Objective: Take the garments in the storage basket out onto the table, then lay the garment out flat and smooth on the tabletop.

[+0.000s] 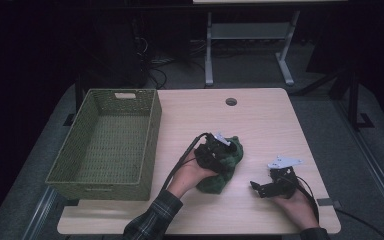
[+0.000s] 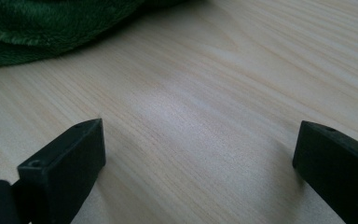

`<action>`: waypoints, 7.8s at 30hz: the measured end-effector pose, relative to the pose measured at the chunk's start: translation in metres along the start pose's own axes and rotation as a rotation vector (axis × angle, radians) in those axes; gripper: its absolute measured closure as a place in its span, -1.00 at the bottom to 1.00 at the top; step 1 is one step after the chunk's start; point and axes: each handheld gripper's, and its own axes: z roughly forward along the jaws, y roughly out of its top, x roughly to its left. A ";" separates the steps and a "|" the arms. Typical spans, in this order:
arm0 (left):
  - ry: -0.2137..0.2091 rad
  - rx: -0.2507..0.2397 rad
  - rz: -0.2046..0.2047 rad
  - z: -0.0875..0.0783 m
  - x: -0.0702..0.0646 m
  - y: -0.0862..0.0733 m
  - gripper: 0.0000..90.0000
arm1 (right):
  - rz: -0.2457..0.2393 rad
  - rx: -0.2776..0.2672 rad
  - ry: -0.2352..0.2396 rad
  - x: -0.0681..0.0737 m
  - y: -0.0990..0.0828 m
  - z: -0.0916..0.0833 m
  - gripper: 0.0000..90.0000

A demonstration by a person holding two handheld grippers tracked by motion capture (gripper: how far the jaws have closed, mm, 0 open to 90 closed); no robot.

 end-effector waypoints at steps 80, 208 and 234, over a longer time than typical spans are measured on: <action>0.122 -0.076 0.035 -0.056 -0.034 -0.135 -0.71 | -0.260 0.000 0.349 0.114 0.119 0.056 0.57; 0.124 -0.043 -0.094 -0.024 0.018 -0.087 0.49 | -0.192 -0.081 0.244 0.050 0.116 0.001 0.77; 0.160 -0.072 -0.025 -0.034 0.014 -0.058 0.78 | -0.035 0.004 0.225 -0.018 0.040 -0.018 0.85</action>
